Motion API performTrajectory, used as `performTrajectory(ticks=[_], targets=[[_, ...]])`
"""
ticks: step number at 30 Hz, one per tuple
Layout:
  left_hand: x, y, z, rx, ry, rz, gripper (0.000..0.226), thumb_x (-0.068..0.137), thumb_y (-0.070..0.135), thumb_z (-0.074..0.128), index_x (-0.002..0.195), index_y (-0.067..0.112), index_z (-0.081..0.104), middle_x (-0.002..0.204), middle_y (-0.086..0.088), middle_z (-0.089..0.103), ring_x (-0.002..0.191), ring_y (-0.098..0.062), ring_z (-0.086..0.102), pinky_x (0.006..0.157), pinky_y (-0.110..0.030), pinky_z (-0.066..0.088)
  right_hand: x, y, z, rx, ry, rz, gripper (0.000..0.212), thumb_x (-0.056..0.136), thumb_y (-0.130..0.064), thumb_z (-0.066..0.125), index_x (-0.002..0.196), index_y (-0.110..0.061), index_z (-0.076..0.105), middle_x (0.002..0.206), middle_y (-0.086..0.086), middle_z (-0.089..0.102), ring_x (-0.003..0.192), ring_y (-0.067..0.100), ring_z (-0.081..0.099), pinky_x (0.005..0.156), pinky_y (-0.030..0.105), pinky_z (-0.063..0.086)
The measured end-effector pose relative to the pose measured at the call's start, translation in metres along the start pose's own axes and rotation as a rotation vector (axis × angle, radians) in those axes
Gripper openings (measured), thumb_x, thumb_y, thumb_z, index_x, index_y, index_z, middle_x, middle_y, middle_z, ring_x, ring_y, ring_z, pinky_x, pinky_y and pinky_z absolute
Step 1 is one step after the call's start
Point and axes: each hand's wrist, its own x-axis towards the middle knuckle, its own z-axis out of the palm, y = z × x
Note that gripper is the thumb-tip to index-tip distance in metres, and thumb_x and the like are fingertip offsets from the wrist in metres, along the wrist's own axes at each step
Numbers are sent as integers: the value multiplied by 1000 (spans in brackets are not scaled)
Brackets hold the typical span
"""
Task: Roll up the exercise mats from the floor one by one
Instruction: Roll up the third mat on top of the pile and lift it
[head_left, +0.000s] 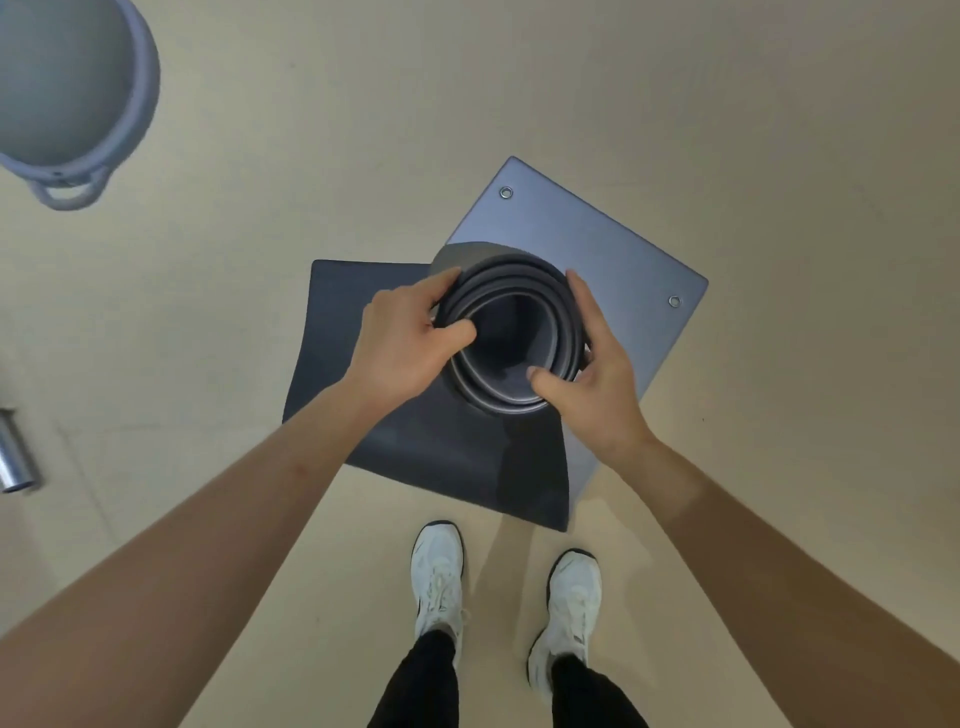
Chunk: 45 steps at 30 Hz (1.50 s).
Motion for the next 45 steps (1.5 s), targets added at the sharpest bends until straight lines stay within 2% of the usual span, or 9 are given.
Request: performTrajectory(ticks=[3, 8, 12, 17, 23, 31, 34, 38, 45], targets=[[-11, 9, -20, -36, -9, -15, 44, 80, 28, 62, 121, 41, 69, 91, 10, 77, 89, -17, 72, 89, -42, 56, -4, -31, -6, 40, 1, 19, 91, 81, 7, 71, 158, -26, 35, 145, -19, 52, 130, -3, 52, 108, 17, 44], [-98, 24, -51, -131, 29, -121, 49, 78, 31, 63, 125, 44, 67, 91, 15, 76, 86, -14, 71, 90, -40, 56, -61, -90, -12, 28, -159, 73, 88, 85, 7, 70, 158, -24, 33, 146, -11, 54, 130, 0, 54, 108, 21, 46], [-195, 27, -66, -251, 78, -253, 49, 78, 30, 66, 124, 46, 65, 92, 13, 77, 75, -13, 70, 80, -45, 60, -129, -121, -5, -48, -303, 127, 84, 85, 1, 73, 156, -25, 36, 135, -23, 55, 126, -3, 55, 107, 24, 49], [-311, 32, -75, -383, 152, -408, 55, 75, 34, 70, 129, 42, 66, 106, 8, 78, 88, -19, 76, 83, -49, 62, -198, -146, 6, -143, -506, 117, 84, 82, 0, 76, 152, -27, 40, 133, -14, 60, 123, 5, 59, 104, 35, 54], [-439, 18, -81, -526, 289, -583, 56, 71, 33, 73, 123, 53, 64, 107, 21, 76, 107, -2, 70, 97, -42, 58, -268, -186, 41, -254, -762, 71, 80, 78, 4, 74, 144, -34, 49, 113, -18, 68, 110, 15, 67, 95, 38, 59], [-600, -42, -73, -854, 598, -796, 56, 73, 30, 78, 122, 52, 65, 106, 30, 73, 108, 1, 69, 102, -41, 55, -357, -224, 161, -465, -1110, -15, 88, 75, 10, 71, 129, -56, 46, 114, -28, 67, 111, 1, 64, 83, 12, 52], [-653, -75, -68, -963, 751, -871, 76, 64, 42, 75, 138, 33, 63, 116, 22, 74, 108, -6, 71, 102, -44, 56, -394, -229, 220, -559, -1220, -40, 85, 74, 6, 71, 138, -46, 50, 113, -26, 68, 110, 3, 65, 85, 15, 54], [-714, -111, -72, -1011, 917, -937, 70, 68, 35, 74, 137, 33, 64, 104, 32, 72, 106, -1, 70, 101, -40, 56, -445, -234, 299, -663, -1355, -123, 85, 73, 3, 72, 148, -28, 49, 121, -16, 69, 113, 3, 64, 92, 20, 55], [-793, -169, -72, -1070, 1166, -1076, 71, 75, 29, 75, 144, 23, 58, 121, 14, 72, 118, -8, 66, 106, -42, 53, -520, -221, 416, -765, -1538, -228, 85, 75, 5, 73, 149, -28, 48, 122, -22, 66, 112, -8, 61, 90, 13, 51]])
